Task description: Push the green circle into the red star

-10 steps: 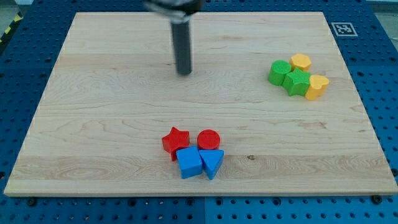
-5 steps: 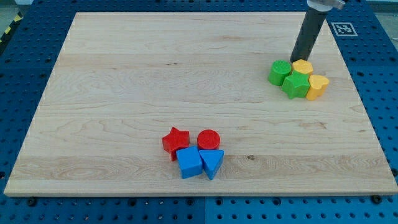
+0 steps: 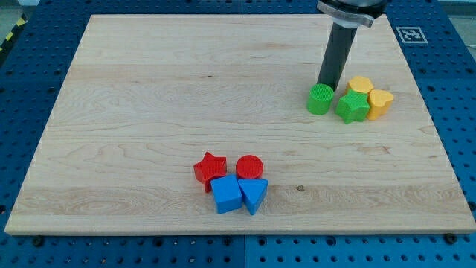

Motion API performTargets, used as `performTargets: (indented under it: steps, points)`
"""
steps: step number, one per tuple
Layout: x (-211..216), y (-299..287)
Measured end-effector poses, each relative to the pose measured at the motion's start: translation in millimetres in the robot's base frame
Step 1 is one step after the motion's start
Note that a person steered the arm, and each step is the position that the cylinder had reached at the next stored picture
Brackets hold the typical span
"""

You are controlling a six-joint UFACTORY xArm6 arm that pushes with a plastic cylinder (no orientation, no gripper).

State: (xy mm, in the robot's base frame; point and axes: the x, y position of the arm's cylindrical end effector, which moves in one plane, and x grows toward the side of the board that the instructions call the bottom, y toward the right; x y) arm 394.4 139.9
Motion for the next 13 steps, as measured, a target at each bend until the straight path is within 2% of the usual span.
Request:
performTargets:
  steps: [3,5,7,11,13]
  points:
    - [45.2,-25.1]
    - [54.4,-4.7]
    - [85.8,-54.9]
    - [98.8,-141.5]
    - [100.0,-147.5]
